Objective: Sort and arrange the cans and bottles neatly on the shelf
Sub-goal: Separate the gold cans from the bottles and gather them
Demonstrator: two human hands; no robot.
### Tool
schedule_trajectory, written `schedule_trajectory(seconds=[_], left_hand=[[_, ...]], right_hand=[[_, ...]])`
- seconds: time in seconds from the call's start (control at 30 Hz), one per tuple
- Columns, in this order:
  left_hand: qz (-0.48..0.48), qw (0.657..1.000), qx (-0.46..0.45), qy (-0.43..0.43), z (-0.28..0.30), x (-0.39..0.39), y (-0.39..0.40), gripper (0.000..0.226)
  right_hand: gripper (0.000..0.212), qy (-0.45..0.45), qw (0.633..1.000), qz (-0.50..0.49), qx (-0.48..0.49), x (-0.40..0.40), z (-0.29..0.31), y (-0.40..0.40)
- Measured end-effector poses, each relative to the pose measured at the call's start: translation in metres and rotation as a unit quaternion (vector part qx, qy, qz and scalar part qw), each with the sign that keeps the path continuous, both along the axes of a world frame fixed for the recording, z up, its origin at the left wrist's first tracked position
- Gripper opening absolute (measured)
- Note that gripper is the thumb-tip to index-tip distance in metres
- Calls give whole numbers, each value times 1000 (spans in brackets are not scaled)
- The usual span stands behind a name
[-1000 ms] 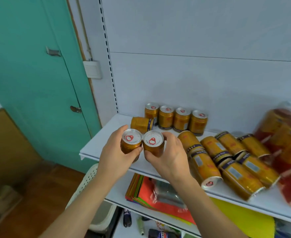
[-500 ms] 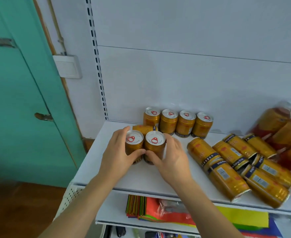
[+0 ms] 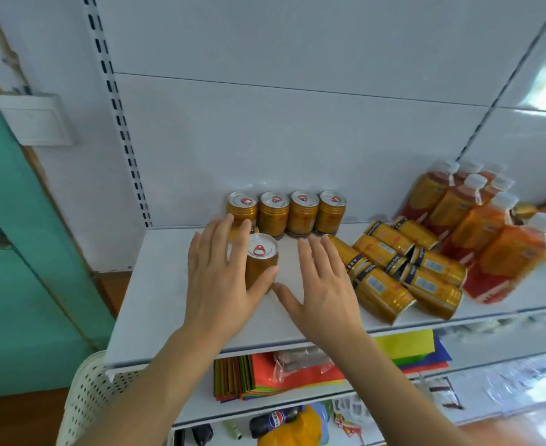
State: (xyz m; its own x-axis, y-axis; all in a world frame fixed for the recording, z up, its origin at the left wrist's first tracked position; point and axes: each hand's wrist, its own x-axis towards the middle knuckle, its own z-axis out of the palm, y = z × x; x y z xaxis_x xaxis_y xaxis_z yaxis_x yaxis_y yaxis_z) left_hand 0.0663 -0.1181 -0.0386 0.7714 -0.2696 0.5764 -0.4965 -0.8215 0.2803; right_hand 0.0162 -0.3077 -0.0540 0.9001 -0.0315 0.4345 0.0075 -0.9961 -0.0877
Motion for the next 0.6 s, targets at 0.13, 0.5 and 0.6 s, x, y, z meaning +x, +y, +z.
schedule_trajectory(seconds=[0.13,0.5,0.6], left_hand=[[-41,999,1,-9,4,-22,-46,75],[-145,989,8,-35,24,-106,-235,73],[-163,986,5,-37,20,-135,-290,72]], right_hand=[[82,-31,999,-38,-13,-40,3,-32],[81,-62,988,-135,-31,-155,14,-215],[82,-47,987,-149,-35,-186,14,-275]])
